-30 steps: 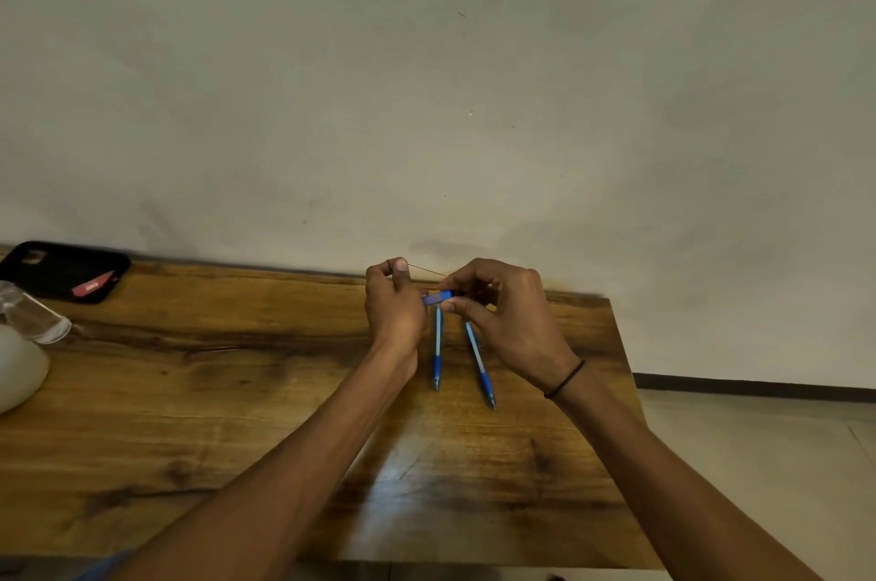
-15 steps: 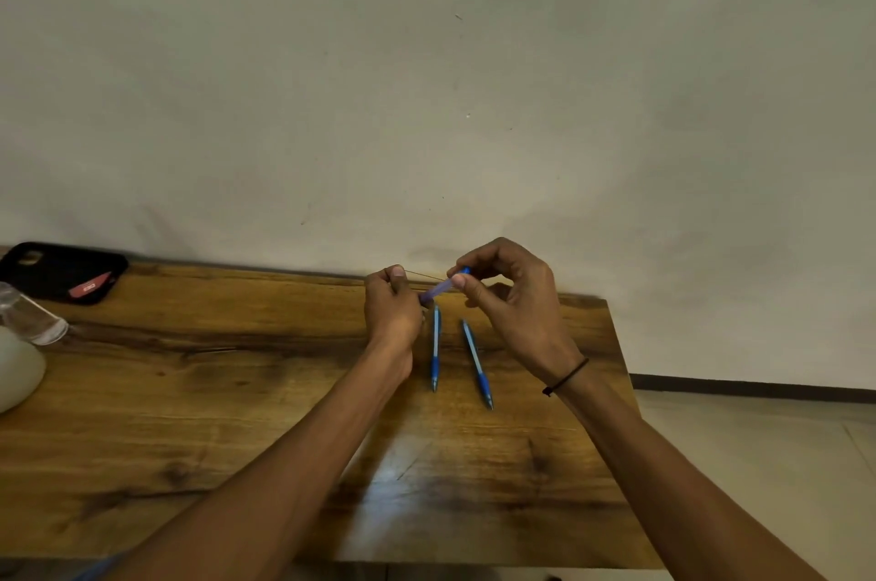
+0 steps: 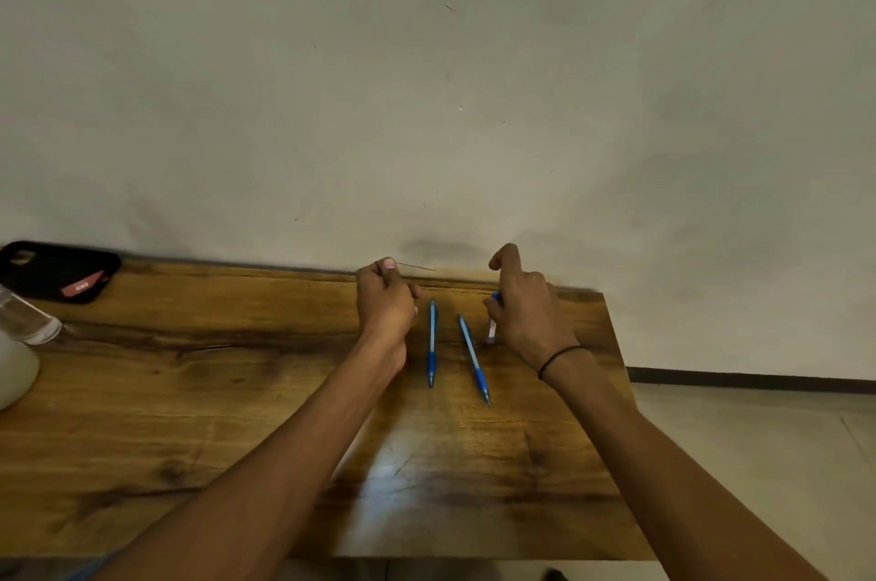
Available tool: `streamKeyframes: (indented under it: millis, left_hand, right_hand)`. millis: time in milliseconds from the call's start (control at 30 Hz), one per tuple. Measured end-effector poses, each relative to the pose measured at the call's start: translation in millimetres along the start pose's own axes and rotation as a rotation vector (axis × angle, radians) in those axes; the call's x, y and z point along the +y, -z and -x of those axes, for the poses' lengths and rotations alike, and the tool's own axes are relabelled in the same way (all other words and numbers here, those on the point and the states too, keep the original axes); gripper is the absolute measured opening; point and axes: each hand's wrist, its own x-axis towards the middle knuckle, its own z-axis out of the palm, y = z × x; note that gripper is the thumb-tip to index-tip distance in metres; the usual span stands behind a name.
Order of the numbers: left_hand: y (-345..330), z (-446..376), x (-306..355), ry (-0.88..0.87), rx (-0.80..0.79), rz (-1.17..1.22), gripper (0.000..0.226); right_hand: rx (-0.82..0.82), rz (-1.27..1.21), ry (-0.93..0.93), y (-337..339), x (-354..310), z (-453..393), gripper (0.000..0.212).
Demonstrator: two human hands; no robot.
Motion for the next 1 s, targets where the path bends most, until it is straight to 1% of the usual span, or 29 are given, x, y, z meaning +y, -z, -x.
streamKeyframes:
  millis: [133,333,433,533,767,867,933,1000]
  left_hand:
    - [1,2,0,0.001,-0.018,0.008,0.026]
    - [2,-1,0,0.003,-0.016,0.027,0.024]
    - [1,0,0,-0.003,-0.024,0.024,0.025]
    - [-1,1,-1,-0.012,-0.033,0.019,0.025]
    - [-1,3,-2,-0.051,-0.05,-0.037,0.026]
    - [-2,5,-3,-0.091,-0.067,-0.101,0.025]
    - [-1,6,-4,-0.148,-0.081,-0.18,0.023]
    - [-1,6,-4,-0.25,-0.099,-0.315,0.023]
  right_hand:
    - [-0.086,0.117,-0.021,-15,-2,-2,0.049]
    - [-0.054,0.183,-0.026,-28,-1,-4,0.048]
    - [-0.054,0.245,-0.032,-32,-1,-2,0.043]
    - [-0.065,0.259,-0.03,-37,0,0,0.044]
    - [-0.025,0.212,-0.044,-47,2,-1,0.041]
    - [-0.005,0.176,-0.067,-45,1,-2,0.029]
    - [0.022,0.086,-0.056,-38,1,-8,0.017]
    - [0.035,-0.114,-0.02,-25,1,-17,0.012]
